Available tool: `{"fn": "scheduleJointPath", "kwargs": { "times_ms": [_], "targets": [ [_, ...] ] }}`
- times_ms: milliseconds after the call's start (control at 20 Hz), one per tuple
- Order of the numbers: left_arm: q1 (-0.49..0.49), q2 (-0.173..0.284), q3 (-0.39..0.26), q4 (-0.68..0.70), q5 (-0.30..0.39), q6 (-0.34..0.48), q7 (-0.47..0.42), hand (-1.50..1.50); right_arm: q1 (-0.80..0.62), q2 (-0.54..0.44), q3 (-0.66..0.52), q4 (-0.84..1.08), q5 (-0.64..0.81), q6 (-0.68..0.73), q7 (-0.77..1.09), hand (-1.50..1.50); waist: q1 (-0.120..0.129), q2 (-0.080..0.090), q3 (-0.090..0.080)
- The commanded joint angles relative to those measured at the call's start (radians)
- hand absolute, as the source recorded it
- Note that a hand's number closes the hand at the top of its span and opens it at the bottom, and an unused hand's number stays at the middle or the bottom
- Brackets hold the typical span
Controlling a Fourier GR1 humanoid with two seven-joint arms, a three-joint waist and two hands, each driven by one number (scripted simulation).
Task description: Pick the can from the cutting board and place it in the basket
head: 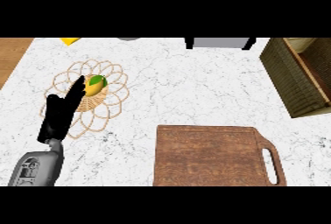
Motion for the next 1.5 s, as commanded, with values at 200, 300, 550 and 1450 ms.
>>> {"fn": "scheduleJointPath", "kwargs": {
  "times_ms": [200, 300, 550, 1450],
  "targets": [
    [-0.001, -0.027, -0.015, 0.025, -0.035, 0.035, -0.002, 0.0, 0.091, -0.052, -0.048, 0.141, -0.035, -0.1, -0.25, 1.5, -0.012, -0.003, 0.0],
    [-0.004, 0.029, 0.023, -0.009, 0.027, -0.044, 0.014, 0.0, 0.055, -0.092, -0.034, 0.259, 0.005, -0.126, -0.297, 1.5, 0.009, 0.003, 0.0],
    [-0.04, 0.008, 0.012, 0.026, -0.003, -0.012, 0.011, 0.0, 0.041, -0.094, -0.023, 0.362, 0.034, -0.166, -0.35, 1.5, 0.012, 0.005, 0.0],
    [-0.053, 0.007, 0.028, 0.076, 0.001, -0.021, -0.042, 0.0, 0.124, -0.067, -0.295, 0.465, -0.202, -0.4, -0.412, -1.5, 0.006, 0.007, 0.001]
  ]
}}
